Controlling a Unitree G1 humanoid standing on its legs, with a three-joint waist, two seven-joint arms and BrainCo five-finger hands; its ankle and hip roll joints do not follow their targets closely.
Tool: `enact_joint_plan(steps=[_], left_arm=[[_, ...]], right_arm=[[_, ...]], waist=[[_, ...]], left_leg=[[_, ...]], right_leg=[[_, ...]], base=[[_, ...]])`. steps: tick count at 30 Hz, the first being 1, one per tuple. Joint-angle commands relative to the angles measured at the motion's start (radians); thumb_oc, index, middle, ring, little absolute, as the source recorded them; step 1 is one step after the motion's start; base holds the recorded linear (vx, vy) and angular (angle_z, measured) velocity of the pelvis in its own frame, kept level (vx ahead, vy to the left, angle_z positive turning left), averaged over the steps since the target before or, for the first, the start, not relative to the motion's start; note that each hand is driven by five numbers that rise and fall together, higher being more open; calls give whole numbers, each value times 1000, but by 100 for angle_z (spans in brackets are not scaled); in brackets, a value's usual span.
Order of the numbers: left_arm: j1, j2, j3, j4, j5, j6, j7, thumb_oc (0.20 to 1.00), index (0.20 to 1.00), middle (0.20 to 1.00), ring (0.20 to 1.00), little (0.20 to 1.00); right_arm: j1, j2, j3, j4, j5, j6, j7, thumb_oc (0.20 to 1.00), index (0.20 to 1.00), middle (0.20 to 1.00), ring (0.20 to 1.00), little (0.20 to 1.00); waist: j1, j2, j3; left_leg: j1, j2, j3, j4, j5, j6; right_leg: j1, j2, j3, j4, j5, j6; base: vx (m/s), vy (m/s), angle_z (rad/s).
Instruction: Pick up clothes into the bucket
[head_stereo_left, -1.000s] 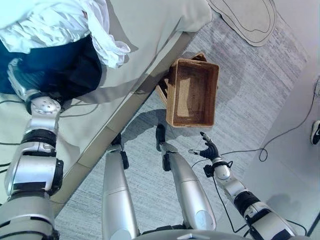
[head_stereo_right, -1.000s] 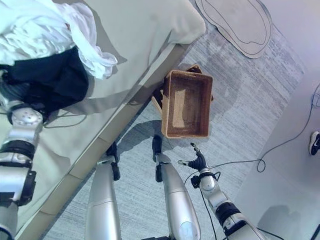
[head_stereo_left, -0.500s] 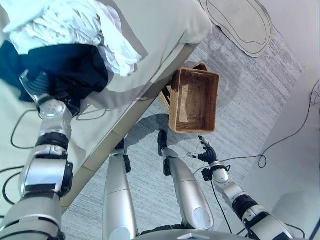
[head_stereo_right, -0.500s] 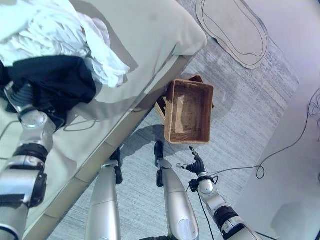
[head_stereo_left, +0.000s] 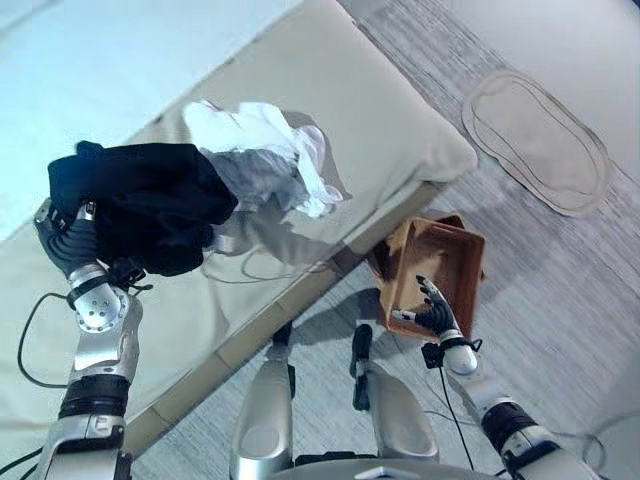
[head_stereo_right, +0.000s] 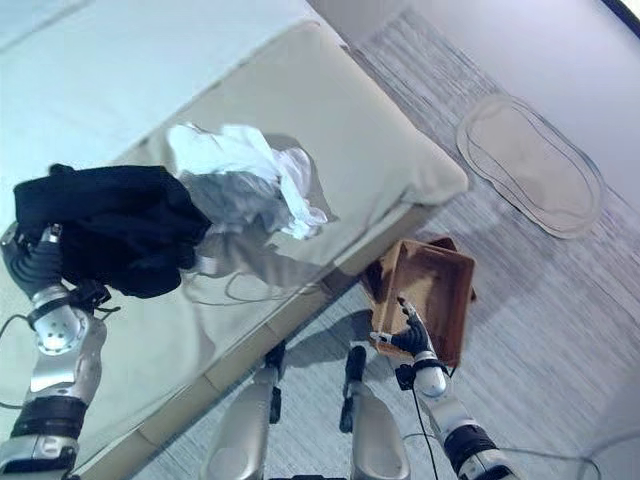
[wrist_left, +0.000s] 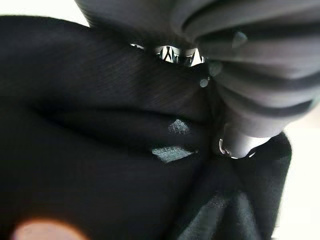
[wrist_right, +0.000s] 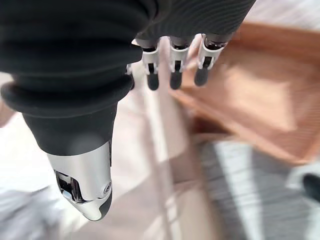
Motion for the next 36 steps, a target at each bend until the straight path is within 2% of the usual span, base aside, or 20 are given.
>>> enact_joint_plan(steps=[1,5,6,7,9,11,12,14,17,18,19,23,29,34,35,36], left_arm=[[-26,35,46,-108,61,-92,-75,200,200,200,200,200],[-11,46,33,-178,64,-88,-126,200,200,200,200,200],[0,51,22,-227,51,-90,-168,200,200,200,200,200],[2,50,23,-229,50,-89,-170,200,200,200,200,200],[4,61,-14,-303,47,-81,-230,200,200,200,200,200],[6,64,-24,-324,49,-78,-248,200,200,200,200,200],[10,63,-62,-371,27,-69,-308,200,200,200,200,200],[16,43,-99,-408,1,-60,-353,200,200,200,200,200],[19,38,-164,-448,-57,-40,-444,200,200,200,200,200],[19,38,-164,-449,-58,-40,-446,200,200,200,200,200],[24,16,-206,-478,-94,-21,-494,200,200,200,200,200],[37,-4,-283,-532,-154,20,-575,200,200,200,200,200],[30,-1,-347,-564,-184,45,-620,200,200,200,200,200],[7,-4,-412,-555,-219,70,-648,200,200,200,200,200],[3,-2,-420,-556,-220,72,-649,200,200,200,200,200],[-2,-1,-427,-557,-227,74,-653,200,200,200,200,200]], right_arm=[[35,-28,4,-108,-11,-31,47,1000,1000,1000,1000,1000],[30,-27,9,-190,-2,-32,81,1000,1000,1000,1000,1000],[31,-29,10,-247,5,-34,104,1000,1000,1000,1000,1000],[34,-30,10,-250,6,-32,105,1000,1000,1000,1000,1000],[24,-38,26,-371,6,-38,142,1000,1000,1000,1000,1000],[27,-40,29,-404,6,-39,152,1000,1000,1000,1000,1000],[16,-41,40,-494,10,-42,176,1000,1000,1000,1000,1000],[18,-32,47,-559,43,-42,201,1000,1000,1000,1000,1000],[7,-16,78,-681,162,-37,276,1000,1000,1000,1000,1000],[8,-17,77,-683,164,-36,278,1000,1000,1000,1000,1000],[-2,-5,104,-729,226,-25,316,1000,1000,1000,1000,1000],[-26,13,150,-793,340,0,360,1000,1000,1000,1000,1000],[-53,32,204,-847,456,22,395,1000,1000,1000,1000,1000],[-80,21,278,-924,634,73,467,1000,1000,1000,1000,1000],[-90,14,291,-932,651,79,472,887,887,887,887,887],[-101,8,301,-945,666,88,480,570,570,570,570,570]], waist=[[-21,3,-147],[-23,12,-192],[-27,18,-222],[-27,19,-221],[-34,27,-256],[-36,28,-265],[-43,31,-287],[-49,32,-303],[-56,31,-325],[-56,31,-324],[-59,29,-337],[-62,26,-352],[-63,22,-361],[-66,16,-360],[-66,14,-359],[-67,13,-359]], left_leg=[[43,-41,-1,41,-97,16],[94,-42,-2,14,-92,16],[120,-40,-3,4,-93,16],[124,-39,-3,2,-93,15],[167,-32,0,-12,-94,15],[183,-30,1,-19,-95,14],[206,-25,4,-26,-96,14],[228,-23,9,-32,-99,15],[256,-18,16,-42,-101,14],[259,-18,17,-43,-101,14],[270,-16,20,-50,-101,13],[291,-11,24,-61,-100,11],[306,-7,27,-77,-94,7],[307,-4,30,-89,-84,3],[308,-3,30,-91,-83,2],[309,-3,29,-92,-83,3]], right_leg=[[-15,6,-1,-38,44,11],[28,9,-7,-45,32,9],[51,10,-7,-43,20,6],[54,10,-8,-43,19,6],[88,13,-11,-36,1,1],[104,13,-12,-36,-5,0],[126,15,-12,-35,-14,-2],[146,17,-12,-35,-20,-4],[169,21,-9,-40,-27,-5],[172,21,-9,-40,-27,-5],[183,24,-6,-44,-30,-8],[204,27,-8,-53,-32,-10],[219,30,-10,-65,-30,-12],[221,32,-13,-67,-28,-13],[222,32,-13,-68,-27,-13],[223,33,-13,-68,-27,-13]], base=[[87,-19,21],[83,-14,6],[54,-2,1],[116,-8,2],[87,-10,1],[62,-9,-1],[79,-5,1],[81,-5,7],[43,-5,-1],[43,-12,-2],[37,-12,-2],[17,-7,-1],[3,-3,-2],[0,0,0],[0,0,0],[0,0,0]])
